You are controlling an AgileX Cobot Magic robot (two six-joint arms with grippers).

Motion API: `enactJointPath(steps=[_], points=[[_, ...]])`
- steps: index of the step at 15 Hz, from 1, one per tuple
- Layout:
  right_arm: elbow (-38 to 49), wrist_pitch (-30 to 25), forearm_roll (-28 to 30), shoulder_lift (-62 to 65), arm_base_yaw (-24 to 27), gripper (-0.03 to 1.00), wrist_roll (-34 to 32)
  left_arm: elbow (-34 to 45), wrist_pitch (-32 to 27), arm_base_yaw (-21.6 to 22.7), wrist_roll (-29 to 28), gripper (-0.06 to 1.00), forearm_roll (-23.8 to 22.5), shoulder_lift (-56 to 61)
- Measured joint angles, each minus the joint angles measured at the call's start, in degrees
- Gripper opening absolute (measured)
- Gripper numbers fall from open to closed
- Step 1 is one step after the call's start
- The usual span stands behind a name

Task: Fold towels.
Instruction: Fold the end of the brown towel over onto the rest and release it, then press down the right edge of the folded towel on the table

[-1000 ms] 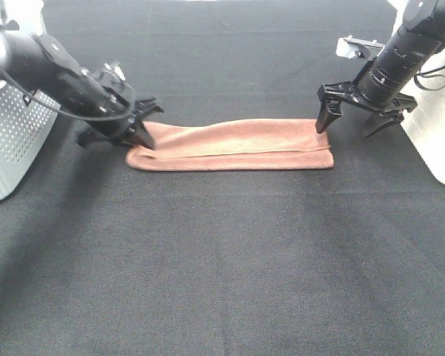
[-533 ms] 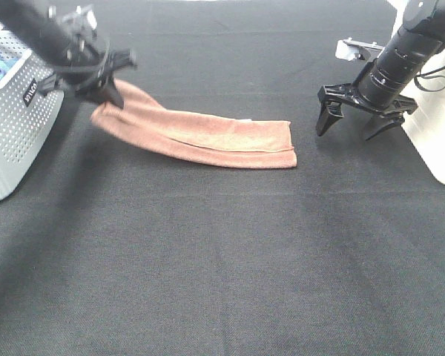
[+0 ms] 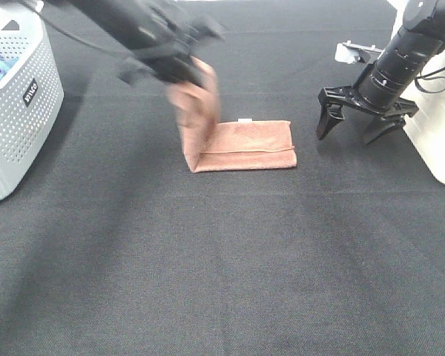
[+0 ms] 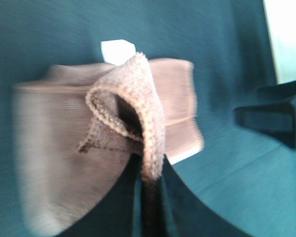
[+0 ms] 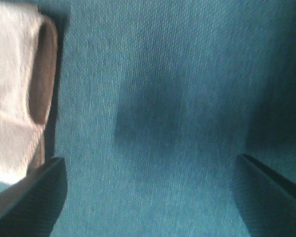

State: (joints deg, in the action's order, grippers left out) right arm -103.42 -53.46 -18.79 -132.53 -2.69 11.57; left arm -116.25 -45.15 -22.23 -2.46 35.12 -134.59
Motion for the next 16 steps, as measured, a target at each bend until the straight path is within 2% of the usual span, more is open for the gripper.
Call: enactJointPath(steps=[2,5,6,8,10,11,12,13,14,16], points=[[0.00,-0.46,0.00,0.00,0.00,0.85,0.00,-1.60,4.13,-2.81,-0.69,0.03,2.46,-3.44],[0.00,-1.49,0.00,0.00,0.00,0.85,0.00,-4.64,5.56,-4.41,-2.86,0.04,3.95,-7.22],[0.00,-1.49,0.06,0.00,0.00,0.85,0.00,-5.27,5.90,-4.87,-3.32,0.08,4.24,-8.31],[0.00,-1.49,0.06,0.00,0.00,0.85,0.00,-5.73,6.53,-5.39,-5.21,0.33,5.73,-9.80],[0.00,-1.49,0.06,0.00,0.00,0.85,-0.46,-5.73,9.68,-6.30,-5.67,0.49,10.08,-10.08],[0.00,-1.49,0.00,0.00,0.00,0.85,-0.52,-5.79,11.63,-6.53,-5.33,0.51,13.12,-10.08],[0.00,-1.49,0.00,0.00,0.00,0.85,-0.52,-5.79,11.63,-6.53,-5.33,0.51,13.12,-10.08],[0.00,-1.49,-0.34,0.00,0.00,0.85,-0.80,-5.79,12.95,-6.88,-4.41,0.52,15.41,-10.08],[0.00,-1.60,-0.97,0.00,0.00,0.85,-0.86,-5.79,13.81,-6.93,-2.18,0.53,17.13,-10.08],[0.00,-3.32,-4.24,0.06,0.00,0.85,-0.46,-5.79,13.41,-5.90,2.81,0.53,17.19,-10.03]])
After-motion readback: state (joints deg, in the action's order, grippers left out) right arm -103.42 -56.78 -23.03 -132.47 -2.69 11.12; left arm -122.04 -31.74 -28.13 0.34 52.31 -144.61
